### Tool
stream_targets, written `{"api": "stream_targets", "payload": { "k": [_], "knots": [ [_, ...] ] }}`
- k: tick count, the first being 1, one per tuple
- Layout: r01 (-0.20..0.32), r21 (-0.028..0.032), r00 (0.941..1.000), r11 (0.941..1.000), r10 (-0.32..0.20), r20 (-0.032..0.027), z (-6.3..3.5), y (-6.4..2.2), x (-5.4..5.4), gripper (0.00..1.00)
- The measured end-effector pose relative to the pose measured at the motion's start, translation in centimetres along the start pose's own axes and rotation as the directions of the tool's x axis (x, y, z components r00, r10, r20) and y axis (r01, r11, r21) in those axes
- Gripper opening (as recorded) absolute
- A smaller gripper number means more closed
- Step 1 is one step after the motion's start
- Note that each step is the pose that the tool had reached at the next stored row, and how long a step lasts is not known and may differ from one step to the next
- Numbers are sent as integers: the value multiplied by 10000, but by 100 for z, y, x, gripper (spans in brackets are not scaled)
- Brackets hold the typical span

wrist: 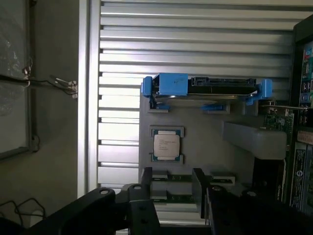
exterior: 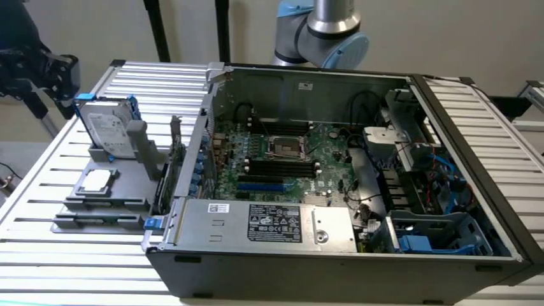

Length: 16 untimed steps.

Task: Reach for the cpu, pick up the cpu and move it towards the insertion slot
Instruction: 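Pick up the cpu and move it towards the insertion slot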

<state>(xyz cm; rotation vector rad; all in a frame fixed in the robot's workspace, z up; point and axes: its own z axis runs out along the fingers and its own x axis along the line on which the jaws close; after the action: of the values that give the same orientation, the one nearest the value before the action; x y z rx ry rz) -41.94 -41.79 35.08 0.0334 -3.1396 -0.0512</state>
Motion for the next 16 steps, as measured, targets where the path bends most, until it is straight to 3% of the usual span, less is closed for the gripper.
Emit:
{"api": "stream_targets", "payload": {
  "k": [3, 4, 16],
  "knots": [
    [0, 0, 10000, 10000, 0, 0, 0, 0, 0, 53],
    [0, 1, 10000, 10000, 0, -1, 0, 0, 0, 60],
    [0, 0, 10000, 10000, 0, 0, 180, -17, 0, 60]
  ]
}}
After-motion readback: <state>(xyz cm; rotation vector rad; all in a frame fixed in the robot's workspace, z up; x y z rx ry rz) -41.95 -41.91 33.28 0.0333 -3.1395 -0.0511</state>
